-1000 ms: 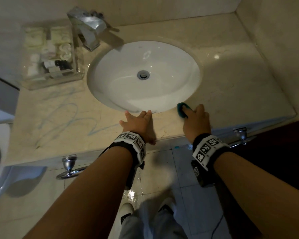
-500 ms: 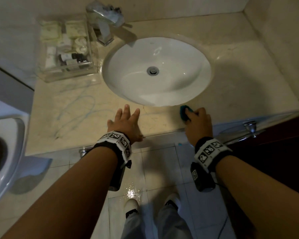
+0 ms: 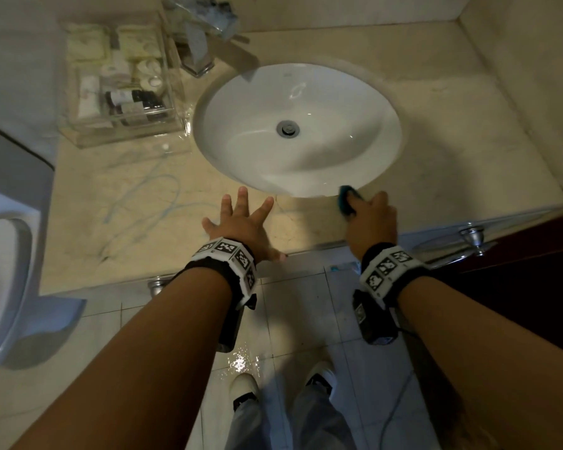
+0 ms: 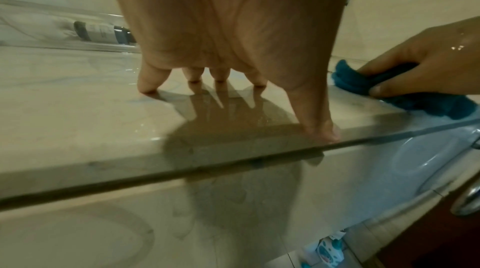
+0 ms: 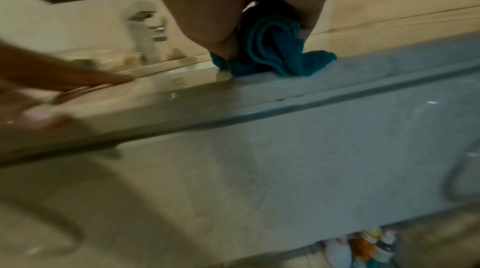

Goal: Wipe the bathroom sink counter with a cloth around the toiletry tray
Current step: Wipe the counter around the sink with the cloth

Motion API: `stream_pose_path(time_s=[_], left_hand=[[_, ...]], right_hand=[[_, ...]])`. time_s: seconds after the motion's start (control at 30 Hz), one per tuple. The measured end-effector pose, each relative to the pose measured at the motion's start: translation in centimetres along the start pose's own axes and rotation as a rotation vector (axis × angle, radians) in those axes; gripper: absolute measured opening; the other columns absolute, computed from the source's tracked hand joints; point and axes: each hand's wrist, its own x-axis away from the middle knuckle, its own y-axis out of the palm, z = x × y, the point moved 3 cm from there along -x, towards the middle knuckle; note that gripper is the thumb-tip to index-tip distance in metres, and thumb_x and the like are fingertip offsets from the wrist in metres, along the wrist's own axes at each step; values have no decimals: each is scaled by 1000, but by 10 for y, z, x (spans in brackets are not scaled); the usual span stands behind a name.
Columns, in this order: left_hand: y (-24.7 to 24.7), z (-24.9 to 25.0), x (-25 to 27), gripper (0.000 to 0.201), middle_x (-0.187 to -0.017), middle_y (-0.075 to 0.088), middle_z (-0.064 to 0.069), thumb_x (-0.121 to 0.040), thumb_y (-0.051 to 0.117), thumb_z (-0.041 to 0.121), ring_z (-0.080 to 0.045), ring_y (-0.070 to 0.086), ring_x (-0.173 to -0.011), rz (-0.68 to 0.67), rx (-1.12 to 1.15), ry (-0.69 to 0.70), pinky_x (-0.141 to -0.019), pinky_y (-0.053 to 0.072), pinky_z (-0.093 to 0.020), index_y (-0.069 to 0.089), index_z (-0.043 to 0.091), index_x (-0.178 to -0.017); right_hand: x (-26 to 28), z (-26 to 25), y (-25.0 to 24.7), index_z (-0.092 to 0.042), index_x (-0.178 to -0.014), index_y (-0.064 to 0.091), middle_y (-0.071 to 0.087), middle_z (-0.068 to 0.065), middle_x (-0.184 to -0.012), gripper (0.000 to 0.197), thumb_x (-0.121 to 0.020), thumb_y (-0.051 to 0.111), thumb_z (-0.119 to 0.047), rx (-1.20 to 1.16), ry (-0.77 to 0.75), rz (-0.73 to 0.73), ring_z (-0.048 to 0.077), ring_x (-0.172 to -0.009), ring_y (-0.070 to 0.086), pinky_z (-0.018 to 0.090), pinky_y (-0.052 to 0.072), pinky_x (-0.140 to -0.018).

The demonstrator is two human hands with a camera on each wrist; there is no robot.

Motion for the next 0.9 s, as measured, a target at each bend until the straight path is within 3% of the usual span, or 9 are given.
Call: stream_pose_path(time_s=[0.1,0.23,0.37,0.43,0.53,0.6,0.7,0.83,0.9], left_hand=[[-2,3,1,115,-154,-29,4,-63,67,73,-29,-20,-144,-1,-18,-14,-110,8,-67,-12,50,-144],[-4,3,2,113,-155,-28,4,-66,65,72,-29,-18,-144,-9,-25,1,-110,10,-67,-12,48,-144],[-4,4,2,113,-155,-28,2,-68,66,69,-30,-19,-144,-12,-19,11,-109,9,-68,-12,46,-145],[-4,5,3,113,-155,-28,1,-68,66,68,-31,-19,-144,-16,-19,14,-109,9,-68,-12,45,-146],[-5,5,2,112,-155,-27,1,-69,66,68,-32,-18,-144,-9,-22,11,-109,10,-69,-12,44,-146],[-5,5,2,112,-156,-26,1,-69,66,68,-32,-17,-144,-7,-24,10,-109,10,-68,-11,45,-146],[-6,5,3,112,-155,-26,1,-69,68,66,-31,-17,-144,-21,-14,7,-109,10,-68,-11,44,-146],[-5,5,3,113,-155,-27,1,-68,69,66,-31,-18,-144,-27,-7,9,-109,10,-69,-11,45,-146],[-5,5,2,114,-155,-27,1,-68,68,66,-31,-18,-144,-27,-10,7,-108,10,-69,-11,45,-146]], right_hand=[[15,-21,23,-13,-103,45,41,8,-96,27,-94,48,-37,-31,-166,-95,23,-81,43,32,40,-71],[-1,-10,12,-21,-125,53,40,6,-97,33,-93,50,-23,190,-351,-173,25,-85,46,32,43,-72],[-17,-1,4,-16,-126,48,41,10,-103,33,-95,45,-26,139,-96,-64,23,-78,43,32,42,-72],[-2,-16,19,-13,-122,47,44,12,-107,32,-95,44,-31,81,-82,-65,23,-80,44,31,40,-72],[36,-49,41,-23,-132,43,41,10,-117,42,-91,52,-19,177,-334,-163,28,-103,47,30,42,-79],[43,-53,48,-30,-136,41,39,7,-118,50,-90,54,-17,260,-490,-201,26,-104,43,29,41,-83],[20,-34,33,-33,-129,48,42,7,-107,39,-91,53,-23,163,-376,-172,28,-95,48,31,43,-78],[-13,5,3,-15,-127,47,46,17,-110,36,-92,51,-20,146,-164,-38,34,-91,50,38,48,-79],[-12,4,0,-9,-121,44,47,19,-111,36,-93,49,-31,87,-94,8,33,-87,50,39,48,-77]])
